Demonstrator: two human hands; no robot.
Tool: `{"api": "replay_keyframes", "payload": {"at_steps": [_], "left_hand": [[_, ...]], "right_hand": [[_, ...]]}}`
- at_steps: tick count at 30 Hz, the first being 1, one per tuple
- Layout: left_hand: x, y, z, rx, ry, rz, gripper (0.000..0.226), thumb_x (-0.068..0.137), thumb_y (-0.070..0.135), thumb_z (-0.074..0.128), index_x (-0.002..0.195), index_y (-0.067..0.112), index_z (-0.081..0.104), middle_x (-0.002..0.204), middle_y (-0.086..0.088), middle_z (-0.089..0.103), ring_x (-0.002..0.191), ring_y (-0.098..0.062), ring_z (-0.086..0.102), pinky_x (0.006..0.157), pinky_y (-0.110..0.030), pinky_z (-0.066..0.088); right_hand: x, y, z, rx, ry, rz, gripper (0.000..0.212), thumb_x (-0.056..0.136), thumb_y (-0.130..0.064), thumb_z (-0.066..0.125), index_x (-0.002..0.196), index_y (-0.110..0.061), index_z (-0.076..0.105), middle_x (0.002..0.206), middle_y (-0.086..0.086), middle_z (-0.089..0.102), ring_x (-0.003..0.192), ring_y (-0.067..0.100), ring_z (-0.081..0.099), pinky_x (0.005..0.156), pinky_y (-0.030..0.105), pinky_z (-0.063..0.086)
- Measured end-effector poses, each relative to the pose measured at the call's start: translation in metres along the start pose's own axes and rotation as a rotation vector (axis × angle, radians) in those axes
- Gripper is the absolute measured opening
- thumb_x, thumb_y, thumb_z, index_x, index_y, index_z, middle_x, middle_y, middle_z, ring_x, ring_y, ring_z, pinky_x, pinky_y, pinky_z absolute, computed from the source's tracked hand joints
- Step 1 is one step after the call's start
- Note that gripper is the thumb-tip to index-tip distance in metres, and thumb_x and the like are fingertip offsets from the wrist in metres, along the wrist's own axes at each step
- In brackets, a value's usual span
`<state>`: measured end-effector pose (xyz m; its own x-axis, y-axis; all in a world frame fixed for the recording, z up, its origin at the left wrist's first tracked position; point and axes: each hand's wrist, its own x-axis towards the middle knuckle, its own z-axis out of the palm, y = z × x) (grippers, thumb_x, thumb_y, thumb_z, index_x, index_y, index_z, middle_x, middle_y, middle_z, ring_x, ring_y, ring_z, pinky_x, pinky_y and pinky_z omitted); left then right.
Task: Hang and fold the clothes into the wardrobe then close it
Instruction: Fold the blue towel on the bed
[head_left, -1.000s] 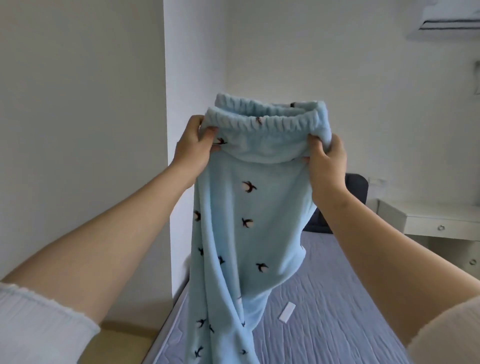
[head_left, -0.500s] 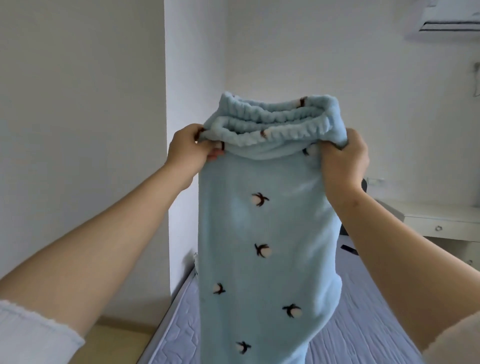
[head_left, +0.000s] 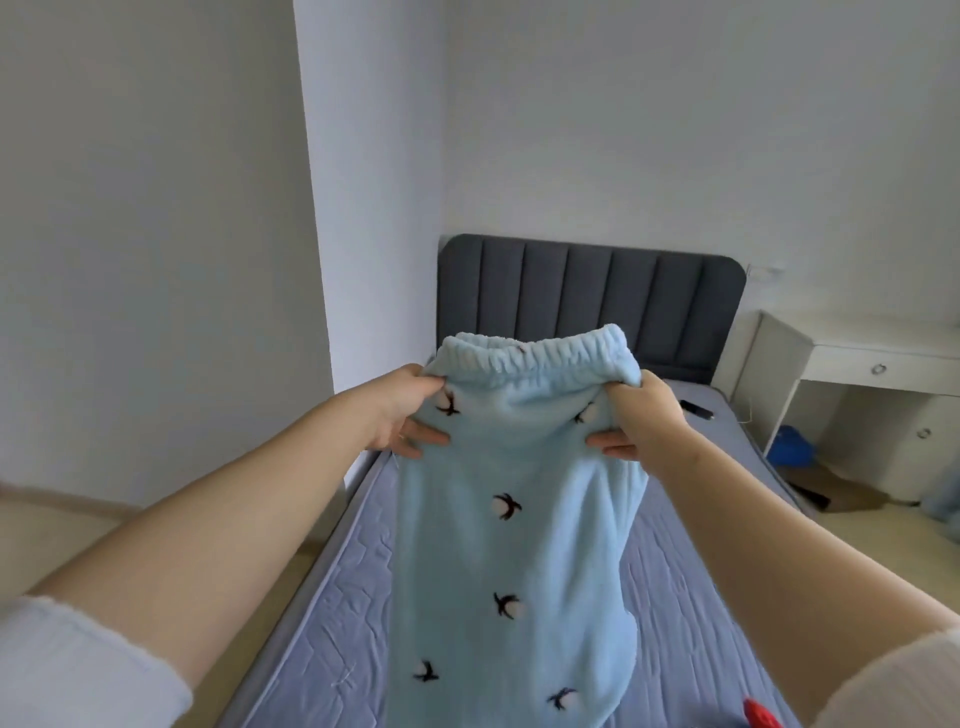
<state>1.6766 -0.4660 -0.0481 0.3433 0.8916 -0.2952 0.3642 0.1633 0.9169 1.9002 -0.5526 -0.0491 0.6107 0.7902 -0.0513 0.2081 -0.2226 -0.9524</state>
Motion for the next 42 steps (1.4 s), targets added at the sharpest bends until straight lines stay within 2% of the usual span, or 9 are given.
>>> {"api": "replay_keyframes", "payload": {"at_steps": [5,7,12,19,23,28,35,39,42], "left_hand": [[0.037,0.011,0.010,-0.176,0.167,0.189,0.015,0.097,0.022,0.042,0.082,0.024,0.042,0.083,-0.002,0.056,0.061,-0.021,0.055,0.050,-0.022,0.032],[0.042,0.039,0.005,-0.313,0.199,0.420,0.019,0.096,0.014,0.045,0.078,0.021,0.045,0.077,0.000,0.058,0.063,-0.017,0.056,0.045,-0.018,0.039],[0.025,0.102,-0.020,-0.450,0.153,0.899,0.009,0.095,0.017,0.050,0.088,0.017,0.046,0.095,-0.002,0.059,0.090,-0.013,0.061,0.084,-0.029,0.053],[-0.016,0.124,-0.041,-0.463,0.099,1.053,0.007,0.096,0.020,0.051,0.094,0.017,0.045,0.099,0.003,0.063,0.095,-0.011,0.065,0.081,-0.023,0.051],[-0.045,0.106,-0.041,-0.438,0.111,0.989,0.007,0.096,0.026,0.052,0.095,0.020,0.048,0.094,0.007,0.067,0.092,-0.013,0.068,0.080,-0.025,0.053],[-0.064,0.034,-0.027,-0.252,0.145,0.754,0.006,0.096,0.031,0.050,0.091,0.027,0.050,0.088,0.008,0.069,0.079,-0.018,0.072,0.075,-0.026,0.057],[-0.050,-0.123,0.027,-0.193,0.176,0.383,0.012,0.094,0.018,0.053,0.083,0.021,0.054,0.066,0.008,0.064,0.053,-0.010,0.061,0.052,-0.013,0.049],[-0.036,-0.198,0.051,-0.036,0.175,0.205,0.011,0.089,0.021,0.059,0.079,0.024,0.057,0.079,0.003,0.065,0.082,-0.016,0.059,0.082,-0.033,0.046],[-0.031,-0.230,0.064,0.021,0.180,0.073,0.014,0.092,0.024,0.056,0.079,0.028,0.060,0.088,0.001,0.065,0.088,-0.017,0.060,0.078,-0.035,0.046]], "right_hand": [[0.024,0.014,0.021,0.118,0.051,-0.130,0.014,0.089,-0.012,0.040,0.097,-0.021,0.047,0.088,0.000,0.056,0.080,0.017,0.052,0.077,0.036,0.049],[0.030,-0.007,0.017,0.169,0.136,-0.318,0.017,0.088,-0.009,0.042,0.095,-0.025,0.047,0.079,-0.006,0.053,0.074,0.011,0.051,0.070,0.029,0.046],[0.016,-0.072,0.000,0.388,0.195,-0.658,0.024,0.083,-0.008,0.047,0.081,-0.033,0.048,0.072,-0.012,0.050,0.058,-0.005,0.045,0.055,0.011,0.041],[-0.018,-0.103,-0.016,0.438,0.207,-0.816,0.026,0.077,-0.011,0.045,0.083,-0.036,0.048,0.080,-0.014,0.050,0.065,-0.006,0.045,0.058,0.006,0.041],[-0.042,-0.095,-0.023,0.457,0.225,-0.844,0.026,0.080,-0.007,0.053,0.082,-0.033,0.049,0.064,-0.030,0.053,0.061,-0.008,0.046,0.060,0.009,0.041],[-0.068,-0.035,-0.020,0.423,0.231,-0.717,0.013,0.072,-0.019,0.056,0.077,-0.031,0.053,0.058,-0.028,0.054,0.057,-0.009,0.049,0.057,0.011,0.043],[-0.096,0.121,0.008,0.294,0.145,-0.320,0.006,0.070,-0.020,0.056,0.073,-0.026,0.056,0.058,-0.019,0.055,0.056,-0.002,0.050,0.058,0.025,0.040],[-0.112,0.192,0.018,0.203,0.109,-0.105,0.016,0.079,-0.008,0.055,0.077,-0.023,0.058,0.064,-0.009,0.056,0.062,0.012,0.050,0.057,0.026,0.039],[-0.118,0.225,0.024,0.158,0.086,0.034,0.020,0.082,-0.004,0.053,0.081,-0.023,0.060,0.067,-0.003,0.059,0.064,0.014,0.052,0.058,0.027,0.040]]}}
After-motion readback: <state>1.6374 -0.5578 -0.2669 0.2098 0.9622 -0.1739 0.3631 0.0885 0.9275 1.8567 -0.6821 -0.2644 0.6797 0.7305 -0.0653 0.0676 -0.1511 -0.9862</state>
